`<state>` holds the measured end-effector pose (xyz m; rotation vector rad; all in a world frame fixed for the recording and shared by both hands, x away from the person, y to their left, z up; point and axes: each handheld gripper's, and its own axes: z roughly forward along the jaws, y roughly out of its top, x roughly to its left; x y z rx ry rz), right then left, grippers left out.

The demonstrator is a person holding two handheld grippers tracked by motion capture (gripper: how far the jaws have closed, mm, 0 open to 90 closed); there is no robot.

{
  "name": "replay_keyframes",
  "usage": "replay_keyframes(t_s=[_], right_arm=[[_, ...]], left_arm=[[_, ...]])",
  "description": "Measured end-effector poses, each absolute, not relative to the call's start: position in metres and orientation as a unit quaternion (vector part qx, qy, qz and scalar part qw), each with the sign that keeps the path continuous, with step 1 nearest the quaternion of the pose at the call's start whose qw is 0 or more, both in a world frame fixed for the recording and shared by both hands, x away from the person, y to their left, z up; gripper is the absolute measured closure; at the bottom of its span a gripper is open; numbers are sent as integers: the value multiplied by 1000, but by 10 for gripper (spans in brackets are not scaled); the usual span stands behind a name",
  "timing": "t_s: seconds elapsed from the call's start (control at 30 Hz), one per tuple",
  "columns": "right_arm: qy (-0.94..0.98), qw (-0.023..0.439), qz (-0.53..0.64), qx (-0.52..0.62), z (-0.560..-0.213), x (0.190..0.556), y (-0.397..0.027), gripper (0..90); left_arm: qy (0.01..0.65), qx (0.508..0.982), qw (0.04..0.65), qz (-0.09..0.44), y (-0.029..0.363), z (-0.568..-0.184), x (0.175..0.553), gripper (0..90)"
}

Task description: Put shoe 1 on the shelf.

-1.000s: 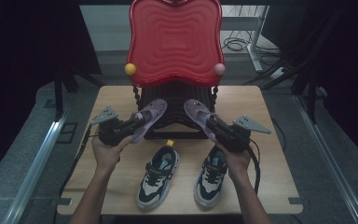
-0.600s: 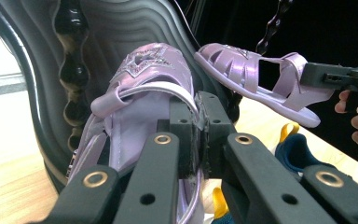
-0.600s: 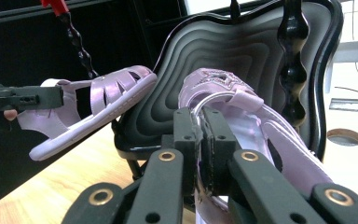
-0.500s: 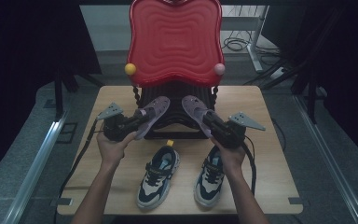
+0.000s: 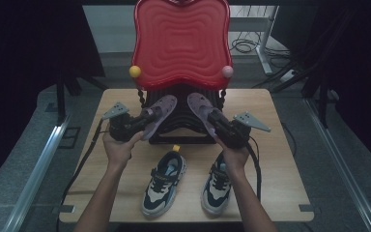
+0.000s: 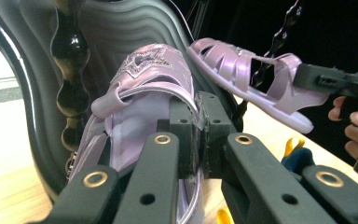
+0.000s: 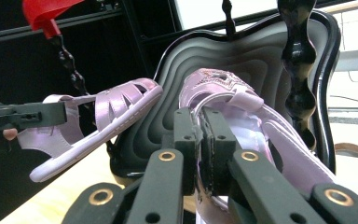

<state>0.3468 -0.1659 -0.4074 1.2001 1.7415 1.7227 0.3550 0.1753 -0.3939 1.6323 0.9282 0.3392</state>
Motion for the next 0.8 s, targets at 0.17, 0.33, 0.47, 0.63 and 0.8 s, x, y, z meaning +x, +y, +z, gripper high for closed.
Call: replay_keyframes(t_s=[0.17, 0.33, 0.47, 0.63, 0.8], right_arm=[[623, 208, 617, 434, -409, 352, -162, 857], [617, 213, 622, 432, -407, 353, -160, 857], [613, 215, 625, 433, -405, 355, -157, 857], [612, 216, 626, 432, -405, 360, -151, 857], [606, 222, 626, 437, -407, 364, -148, 857]], left_arm=[[398, 697, 577, 150, 170, -394, 361, 860], [401, 692, 580, 153, 167, -395, 365, 860], [404, 688, 582, 154, 164, -396, 369, 860], [401, 692, 580, 156, 159, -394, 374, 860], [399, 694, 576, 165, 154, -392, 378, 860]])
